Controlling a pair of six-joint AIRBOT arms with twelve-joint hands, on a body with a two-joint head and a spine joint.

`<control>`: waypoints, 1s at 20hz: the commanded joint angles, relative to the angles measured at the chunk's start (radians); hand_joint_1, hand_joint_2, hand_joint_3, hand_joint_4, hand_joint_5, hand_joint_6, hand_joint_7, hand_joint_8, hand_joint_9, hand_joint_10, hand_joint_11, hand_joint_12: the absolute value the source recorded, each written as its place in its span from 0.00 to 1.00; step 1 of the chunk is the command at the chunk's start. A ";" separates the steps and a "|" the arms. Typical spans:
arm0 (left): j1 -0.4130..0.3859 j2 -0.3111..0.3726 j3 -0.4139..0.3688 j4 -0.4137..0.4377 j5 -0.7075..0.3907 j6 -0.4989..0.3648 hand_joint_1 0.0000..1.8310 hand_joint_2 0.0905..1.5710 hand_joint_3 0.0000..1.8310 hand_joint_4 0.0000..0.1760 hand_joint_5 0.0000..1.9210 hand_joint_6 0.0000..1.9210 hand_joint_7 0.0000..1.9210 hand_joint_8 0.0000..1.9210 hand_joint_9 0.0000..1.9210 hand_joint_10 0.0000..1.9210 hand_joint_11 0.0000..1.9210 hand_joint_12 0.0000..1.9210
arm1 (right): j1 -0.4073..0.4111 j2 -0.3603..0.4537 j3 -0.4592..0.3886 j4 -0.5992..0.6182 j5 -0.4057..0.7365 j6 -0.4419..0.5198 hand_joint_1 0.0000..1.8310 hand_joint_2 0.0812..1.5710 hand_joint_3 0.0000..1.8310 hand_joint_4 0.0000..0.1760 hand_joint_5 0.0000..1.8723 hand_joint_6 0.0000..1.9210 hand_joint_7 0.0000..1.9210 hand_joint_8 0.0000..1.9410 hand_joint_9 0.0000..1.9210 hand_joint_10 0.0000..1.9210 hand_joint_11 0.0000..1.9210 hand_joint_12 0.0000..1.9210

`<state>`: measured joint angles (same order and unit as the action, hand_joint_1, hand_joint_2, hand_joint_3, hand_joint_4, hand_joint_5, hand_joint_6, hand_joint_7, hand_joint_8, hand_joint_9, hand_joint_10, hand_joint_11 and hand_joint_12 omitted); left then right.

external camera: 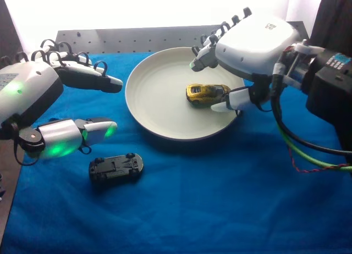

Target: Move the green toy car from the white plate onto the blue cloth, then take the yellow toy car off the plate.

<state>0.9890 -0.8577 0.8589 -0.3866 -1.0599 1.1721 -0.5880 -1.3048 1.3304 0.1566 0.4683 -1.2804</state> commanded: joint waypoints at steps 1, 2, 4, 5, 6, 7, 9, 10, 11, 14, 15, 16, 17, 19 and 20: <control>-0.010 -0.004 0.003 0.018 -0.124 -0.002 0.40 0.69 0.00 0.65 0.42 0.00 0.31 0.00 0.12 0.27 0.00 0.67 | 0.019 -0.004 0.008 -0.005 0.101 -0.003 0.53 0.58 0.00 0.00 0.41 0.01 0.36 0.46 0.35 0.66 0.28 0.91; -0.010 -0.004 0.002 0.017 -0.126 -0.002 0.39 0.69 0.00 0.66 0.42 0.00 0.31 0.00 0.12 0.28 0.00 0.66 | 0.020 -0.011 0.017 -0.005 0.095 -0.003 0.53 0.58 0.00 0.00 0.42 0.01 0.38 0.49 0.38 0.67 0.33 0.90; -0.010 -0.005 0.002 0.017 -0.129 -0.002 0.40 0.69 0.00 0.73 0.42 0.00 0.31 0.00 0.12 0.28 0.00 0.64 | 0.021 -0.022 0.029 -0.005 0.083 -0.003 0.54 0.59 0.00 0.00 0.42 0.00 0.38 0.44 0.37 0.63 0.31 0.89; -0.010 -0.005 0.002 0.017 -0.130 -0.002 0.40 0.69 0.00 0.67 0.42 0.00 0.32 0.00 0.13 0.29 0.00 0.65 | 0.021 -0.026 0.034 -0.005 0.079 -0.003 0.54 0.59 0.00 0.00 0.42 0.00 0.39 0.44 0.38 0.63 0.31 0.89; -0.010 -0.006 0.002 0.017 -0.130 -0.002 0.40 0.69 0.00 0.67 0.42 0.00 0.32 0.00 0.13 0.29 0.00 0.65 | 0.022 -0.031 0.040 -0.005 0.075 -0.003 0.54 0.59 0.00 0.00 0.42 0.00 0.39 0.44 0.38 0.63 0.31 0.89; -0.010 -0.006 0.002 0.017 -0.131 -0.002 0.40 0.69 0.00 0.65 0.42 0.00 0.32 0.01 0.13 0.29 0.00 0.61 | 0.022 -0.035 0.044 -0.005 0.071 -0.003 0.55 0.59 0.00 0.00 0.43 0.00 0.37 0.39 0.35 0.58 0.27 0.87; -0.010 -0.006 0.002 0.017 -0.132 -0.002 0.41 0.69 0.00 0.61 0.43 0.00 0.33 0.01 0.12 0.35 0.00 0.66 | 0.022 -0.043 0.053 -0.005 0.065 -0.003 0.55 0.60 0.00 0.00 0.42 0.00 0.37 0.27 0.33 0.50 0.23 0.83; -0.010 -0.006 0.002 0.017 -0.132 -0.002 0.41 0.69 0.00 0.61 0.43 0.00 0.33 0.01 0.12 0.35 0.00 0.66 | 0.023 -0.046 0.057 -0.005 0.063 -0.003 0.55 0.60 0.00 0.00 0.42 0.00 0.37 0.27 0.33 0.50 0.23 0.83; -0.010 -0.006 0.002 0.017 -0.132 -0.002 0.41 0.69 0.00 0.62 0.42 0.00 0.33 0.01 0.10 0.35 0.00 0.66 | 0.023 -0.049 0.060 -0.005 0.061 -0.003 0.56 0.60 0.00 0.00 0.43 0.00 0.40 0.28 0.34 0.56 0.25 0.87; -0.010 -0.007 0.002 0.017 -0.134 -0.002 0.41 0.70 0.00 0.60 0.43 0.00 0.33 0.02 0.08 0.42 0.00 0.70 | 0.024 -0.057 0.067 -0.005 0.053 -0.003 0.55 0.61 0.00 0.00 0.43 0.00 0.35 0.46 0.33 0.67 0.28 0.94; -0.010 -0.007 0.001 0.017 -0.135 -0.002 0.41 0.70 0.00 0.61 0.43 0.00 0.33 0.03 0.08 0.41 0.00 0.68 | 0.024 -0.059 0.070 -0.005 0.050 -0.003 0.55 0.61 0.00 0.00 0.44 0.00 0.35 0.40 0.32 0.61 0.26 0.91; -0.010 -0.007 0.001 0.017 -0.135 -0.002 0.41 0.70 0.00 0.61 0.43 0.00 0.33 0.03 0.08 0.41 0.00 0.68 | 0.024 -0.061 0.072 -0.005 0.047 -0.003 0.55 0.61 0.00 0.00 0.44 0.00 0.35 0.40 0.32 0.61 0.26 0.91; -0.010 -0.007 0.001 0.017 -0.135 -0.002 0.41 0.70 0.00 0.66 0.42 0.00 0.33 0.03 0.08 0.38 0.00 0.66 | 0.024 -0.063 0.075 -0.005 0.044 -0.003 0.55 0.61 0.00 0.00 0.44 0.00 0.37 0.35 0.32 0.59 0.25 0.89; -0.010 -0.008 0.001 0.017 -0.135 -0.002 0.41 0.70 0.00 0.63 0.42 0.00 0.33 0.03 0.08 0.38 0.00 0.67 | 0.024 -0.067 0.079 -0.005 0.039 -0.003 0.56 0.61 0.00 0.00 0.44 0.00 0.38 0.33 0.33 0.57 0.25 0.88; -0.010 -0.008 0.001 0.017 -0.136 -0.002 0.41 0.70 0.00 0.51 0.42 0.00 0.32 0.03 0.09 0.38 0.00 0.67 | 0.024 -0.069 0.082 -0.005 0.036 -0.003 0.56 0.61 0.00 0.00 0.45 0.00 0.40 0.29 0.33 0.55 0.24 0.88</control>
<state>0.9890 -0.8585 0.8589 -0.3893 -1.0679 1.1721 -0.5808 -1.3716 1.4086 0.1570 0.4091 -1.2800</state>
